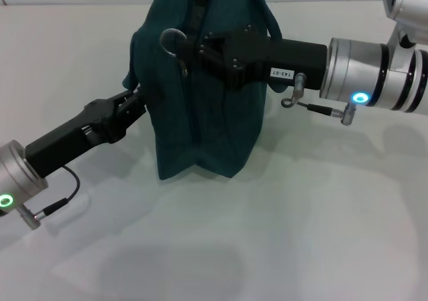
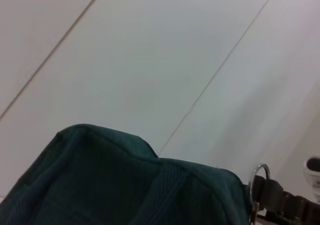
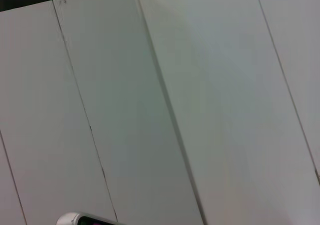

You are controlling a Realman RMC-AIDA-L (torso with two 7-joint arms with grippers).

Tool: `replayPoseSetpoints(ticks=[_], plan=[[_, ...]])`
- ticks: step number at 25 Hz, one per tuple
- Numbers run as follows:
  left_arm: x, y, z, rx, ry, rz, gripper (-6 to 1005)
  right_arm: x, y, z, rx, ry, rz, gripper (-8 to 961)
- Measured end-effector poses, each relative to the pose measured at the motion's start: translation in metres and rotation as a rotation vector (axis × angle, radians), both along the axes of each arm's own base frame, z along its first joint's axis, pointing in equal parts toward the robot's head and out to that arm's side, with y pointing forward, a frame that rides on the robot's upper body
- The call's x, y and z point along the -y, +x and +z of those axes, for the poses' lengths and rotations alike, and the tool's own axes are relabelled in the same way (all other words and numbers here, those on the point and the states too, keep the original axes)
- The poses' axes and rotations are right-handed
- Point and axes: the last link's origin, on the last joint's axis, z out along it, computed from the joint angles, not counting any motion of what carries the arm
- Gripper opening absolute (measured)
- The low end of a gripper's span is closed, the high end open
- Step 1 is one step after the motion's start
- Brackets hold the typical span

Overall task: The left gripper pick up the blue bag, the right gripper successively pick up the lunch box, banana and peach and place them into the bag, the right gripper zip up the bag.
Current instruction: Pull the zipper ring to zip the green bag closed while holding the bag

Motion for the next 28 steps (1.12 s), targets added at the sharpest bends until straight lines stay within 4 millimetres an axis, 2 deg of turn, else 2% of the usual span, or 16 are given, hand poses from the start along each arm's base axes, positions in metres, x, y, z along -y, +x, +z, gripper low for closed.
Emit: replayPoseSetpoints(ticks=[8,20,28], plan=[[0.002,0.003,-0.001,0.002,-0.007,-0.023,58,0.001,0.005,0.002,-0.011,0.002,-0.019,12],[0.011,0.01,-0.01,-0.04,-0.028,-0.121,55,0.001,0.011,0.013,-0.071,-0.012,-0.059,12],[0.019,0.012,-0.011,-0.037,-0.033,-0.169,55,-0.004,0.022,0.017,-0.083,-0.012,-0.127,13]])
